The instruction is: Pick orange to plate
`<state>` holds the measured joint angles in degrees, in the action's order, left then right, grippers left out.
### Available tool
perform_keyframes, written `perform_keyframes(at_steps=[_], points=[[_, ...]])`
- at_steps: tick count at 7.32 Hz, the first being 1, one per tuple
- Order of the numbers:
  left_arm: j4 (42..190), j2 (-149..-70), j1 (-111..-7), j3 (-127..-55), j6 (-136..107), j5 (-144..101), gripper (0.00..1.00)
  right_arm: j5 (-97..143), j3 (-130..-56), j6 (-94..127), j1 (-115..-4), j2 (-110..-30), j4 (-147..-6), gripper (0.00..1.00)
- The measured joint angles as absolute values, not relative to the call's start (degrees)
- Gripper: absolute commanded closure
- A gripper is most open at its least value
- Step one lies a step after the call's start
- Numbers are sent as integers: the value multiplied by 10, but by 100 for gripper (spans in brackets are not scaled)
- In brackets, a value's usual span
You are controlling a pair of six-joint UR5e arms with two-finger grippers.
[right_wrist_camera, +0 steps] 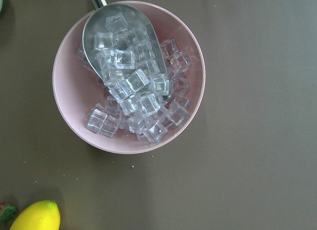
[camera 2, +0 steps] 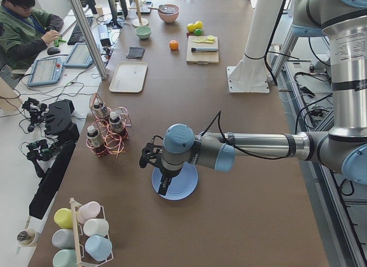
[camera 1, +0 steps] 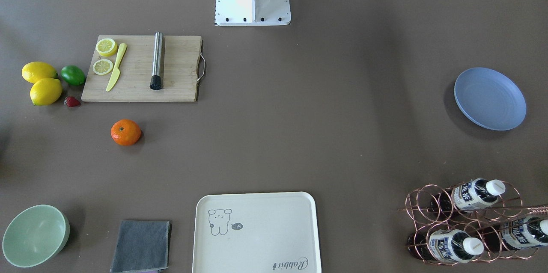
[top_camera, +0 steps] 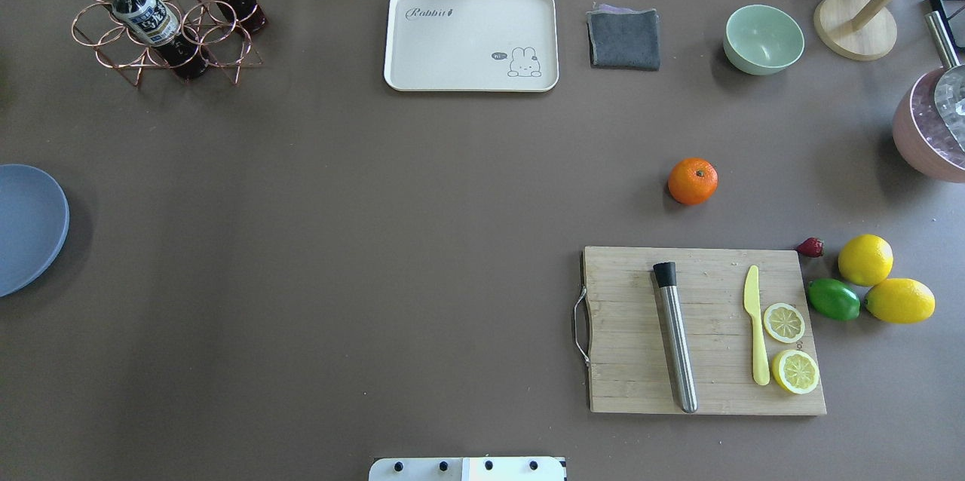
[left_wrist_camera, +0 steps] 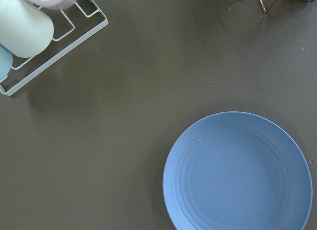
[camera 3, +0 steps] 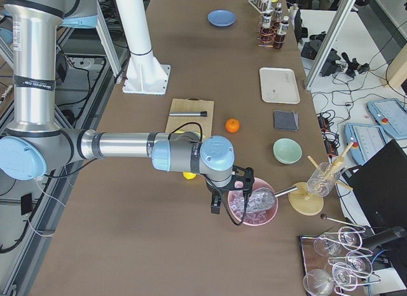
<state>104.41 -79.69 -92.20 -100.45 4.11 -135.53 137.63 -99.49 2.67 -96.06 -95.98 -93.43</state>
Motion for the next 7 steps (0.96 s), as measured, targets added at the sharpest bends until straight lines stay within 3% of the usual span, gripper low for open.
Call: perform_keyframes(at_steps=[7], points=[[1044,-800,-922,-1006,41,-1361,2,1377,-995,24,-961,-961,-935,0]])
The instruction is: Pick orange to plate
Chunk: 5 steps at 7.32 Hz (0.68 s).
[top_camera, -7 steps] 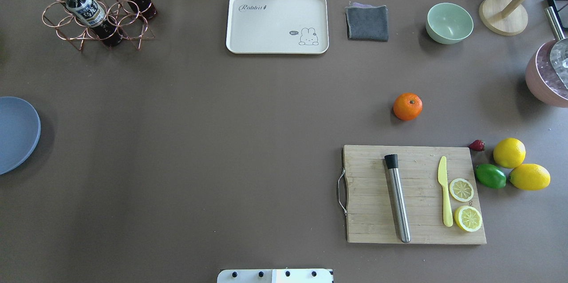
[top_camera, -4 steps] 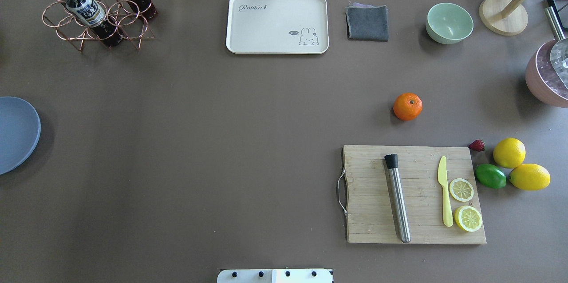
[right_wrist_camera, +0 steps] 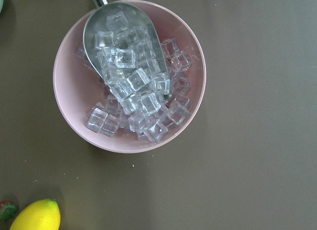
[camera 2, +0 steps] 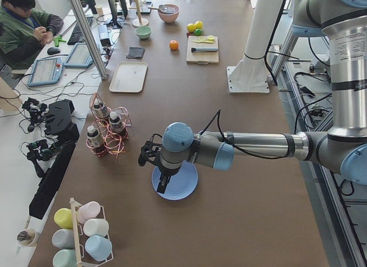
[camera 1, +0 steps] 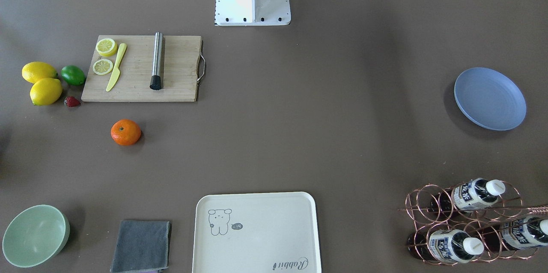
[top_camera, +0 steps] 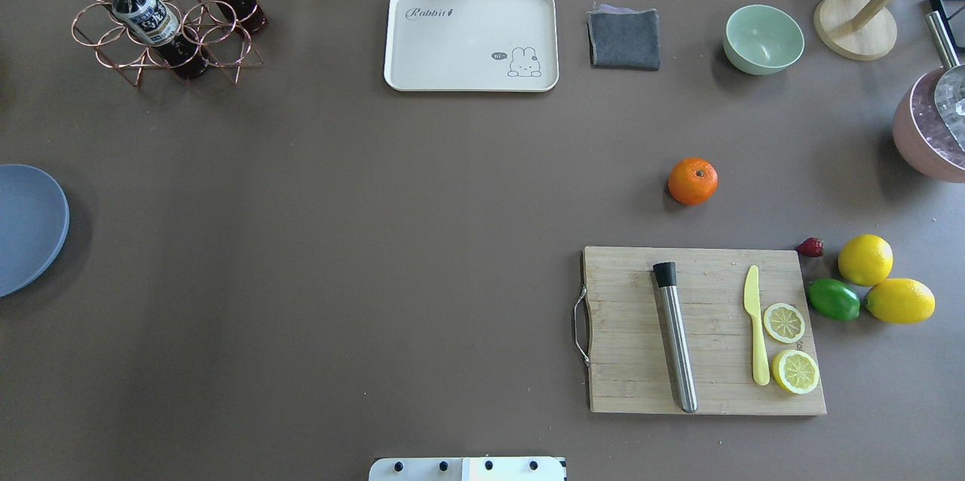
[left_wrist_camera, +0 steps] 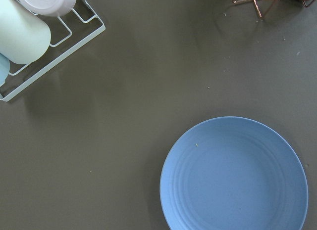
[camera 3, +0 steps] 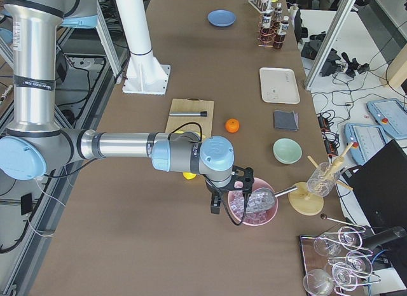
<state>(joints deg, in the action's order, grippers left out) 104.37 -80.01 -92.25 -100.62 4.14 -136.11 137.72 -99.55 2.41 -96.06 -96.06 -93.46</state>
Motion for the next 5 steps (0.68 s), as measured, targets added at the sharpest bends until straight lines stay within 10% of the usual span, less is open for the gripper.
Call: perform_keyframes(at_steps=[5], points=[[1066,-804,-922,-1003,43,-1394,2,1377,-996,26,-961,-958,-934,0]])
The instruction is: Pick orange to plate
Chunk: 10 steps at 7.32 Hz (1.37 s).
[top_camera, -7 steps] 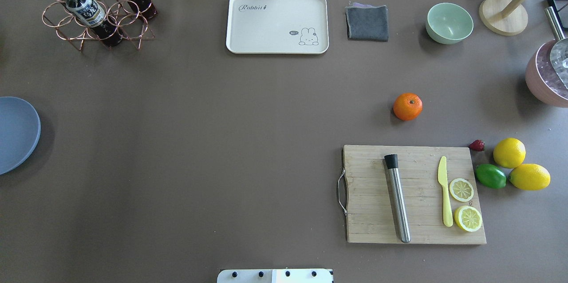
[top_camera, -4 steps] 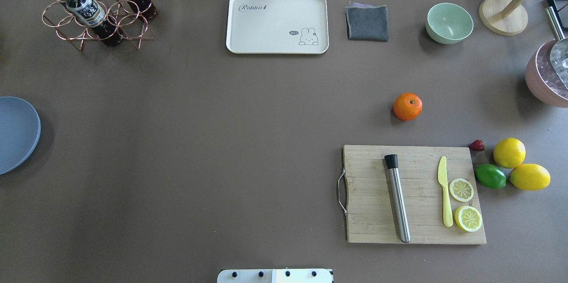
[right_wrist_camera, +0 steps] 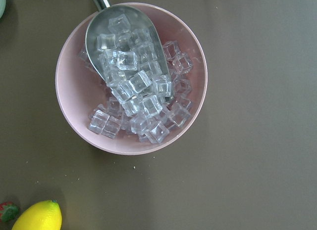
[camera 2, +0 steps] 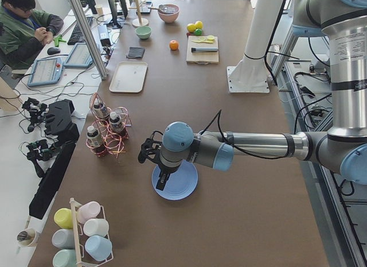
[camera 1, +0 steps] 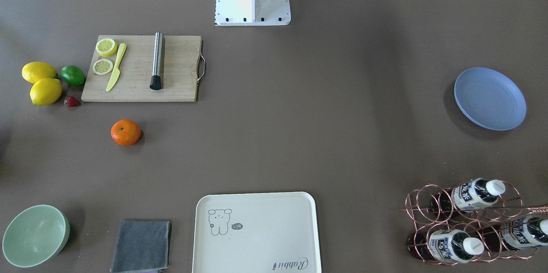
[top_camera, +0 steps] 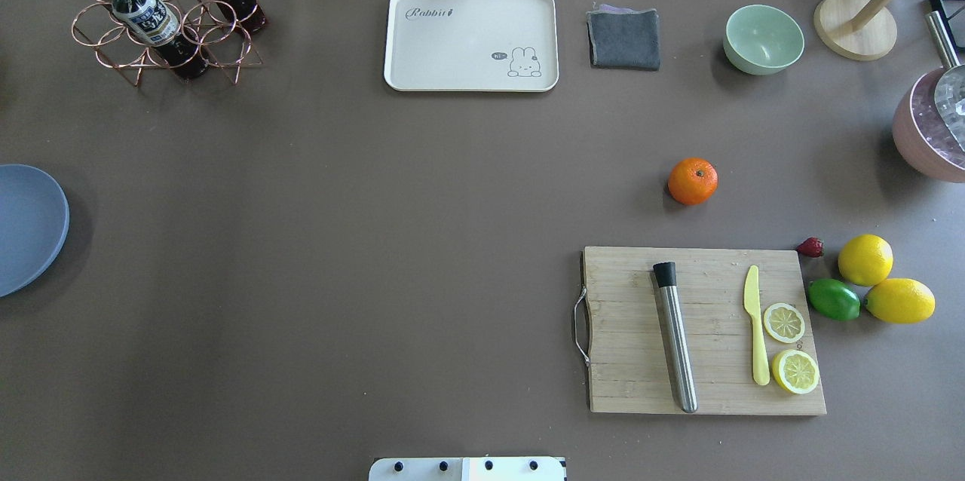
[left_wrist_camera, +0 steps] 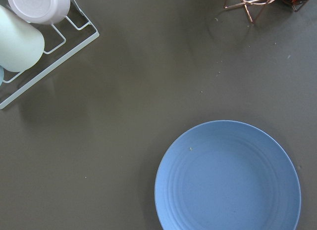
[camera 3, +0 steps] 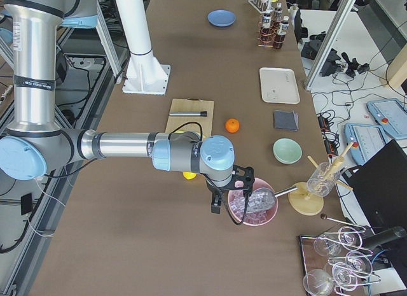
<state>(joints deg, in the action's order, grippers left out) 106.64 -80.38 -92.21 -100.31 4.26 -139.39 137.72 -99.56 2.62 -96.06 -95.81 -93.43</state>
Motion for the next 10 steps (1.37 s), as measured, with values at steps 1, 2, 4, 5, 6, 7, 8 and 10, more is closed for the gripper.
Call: perform_keyframes(at_steps=[1,2,4,5,6,7,8,10], points=[[1075,-811,-922,-997,41,-1401,2,1377,-996,26,-961,-958,-934,0],[1078,-822,-922,-988,39,-1405,2,1377,-996,26,-961,-957,-934,0],[1081,-829,-922,-981,38,-1406,2,1377,-997,26,-961,-956,-934,0],[1082,-827,-923,-980,40,-1406,2,1377,-997,25,-961,-956,-934,0],[1083,-824,-923,-980,43,-1406,2,1377,-997,25,-961,-956,-934,0],[1083,-821,-923,-979,44,-1407,2,1377,-997,25,-960,-955,-934,0],[1084,-819,-923,-977,44,-1407,2,1376,-997,26,-960,-955,-931,0],[1085,-816,-923,-963,42,-1407,2,1375,-997,25,-961,-959,-917,0]])
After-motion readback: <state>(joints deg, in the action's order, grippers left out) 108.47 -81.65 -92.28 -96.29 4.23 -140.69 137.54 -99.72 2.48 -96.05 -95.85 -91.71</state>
